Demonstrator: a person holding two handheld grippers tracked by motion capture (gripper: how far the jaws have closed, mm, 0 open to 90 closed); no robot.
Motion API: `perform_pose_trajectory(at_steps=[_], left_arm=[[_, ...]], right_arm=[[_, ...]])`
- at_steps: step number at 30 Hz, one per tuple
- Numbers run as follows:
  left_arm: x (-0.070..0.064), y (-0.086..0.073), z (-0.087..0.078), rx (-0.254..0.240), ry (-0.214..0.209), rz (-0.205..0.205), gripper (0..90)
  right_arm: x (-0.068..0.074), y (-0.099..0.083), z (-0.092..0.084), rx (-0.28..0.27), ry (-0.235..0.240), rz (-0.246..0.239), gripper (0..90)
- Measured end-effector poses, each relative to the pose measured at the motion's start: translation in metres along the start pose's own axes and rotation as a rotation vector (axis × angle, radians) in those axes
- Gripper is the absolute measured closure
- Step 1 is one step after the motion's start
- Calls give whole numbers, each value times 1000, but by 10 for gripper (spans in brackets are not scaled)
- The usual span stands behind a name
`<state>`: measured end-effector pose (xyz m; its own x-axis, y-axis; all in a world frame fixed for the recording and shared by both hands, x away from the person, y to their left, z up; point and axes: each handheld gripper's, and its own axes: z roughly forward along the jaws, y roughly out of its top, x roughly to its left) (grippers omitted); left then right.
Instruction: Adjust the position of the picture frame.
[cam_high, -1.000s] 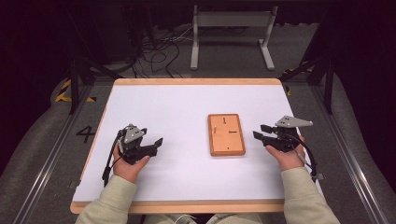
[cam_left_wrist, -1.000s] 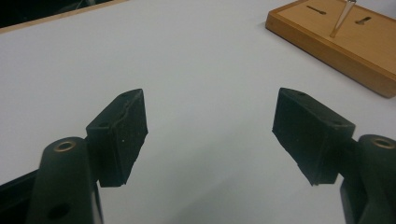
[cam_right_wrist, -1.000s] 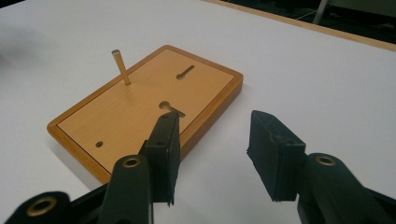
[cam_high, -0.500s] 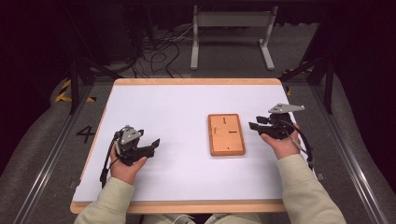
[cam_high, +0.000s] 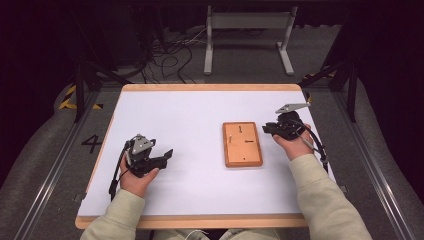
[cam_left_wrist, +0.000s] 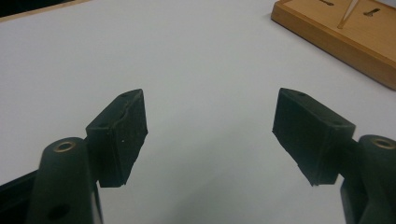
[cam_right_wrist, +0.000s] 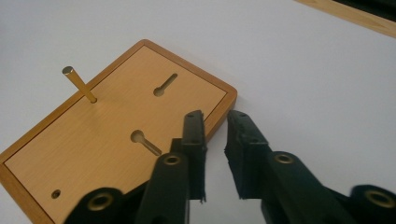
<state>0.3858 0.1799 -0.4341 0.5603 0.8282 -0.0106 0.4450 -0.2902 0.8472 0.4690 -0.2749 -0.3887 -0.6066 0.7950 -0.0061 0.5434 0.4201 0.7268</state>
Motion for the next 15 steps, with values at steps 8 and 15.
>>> perform_pose_trajectory(at_steps=[8, 15], left_arm=[[1, 0, 0, -2, -3, -5, 264], [2, -1, -2, -2, 5, -4, 264]], right_arm=[[2, 7, 22, 65, -23, 4, 900], [-4, 10, 40, 109, -51, 31, 900]])
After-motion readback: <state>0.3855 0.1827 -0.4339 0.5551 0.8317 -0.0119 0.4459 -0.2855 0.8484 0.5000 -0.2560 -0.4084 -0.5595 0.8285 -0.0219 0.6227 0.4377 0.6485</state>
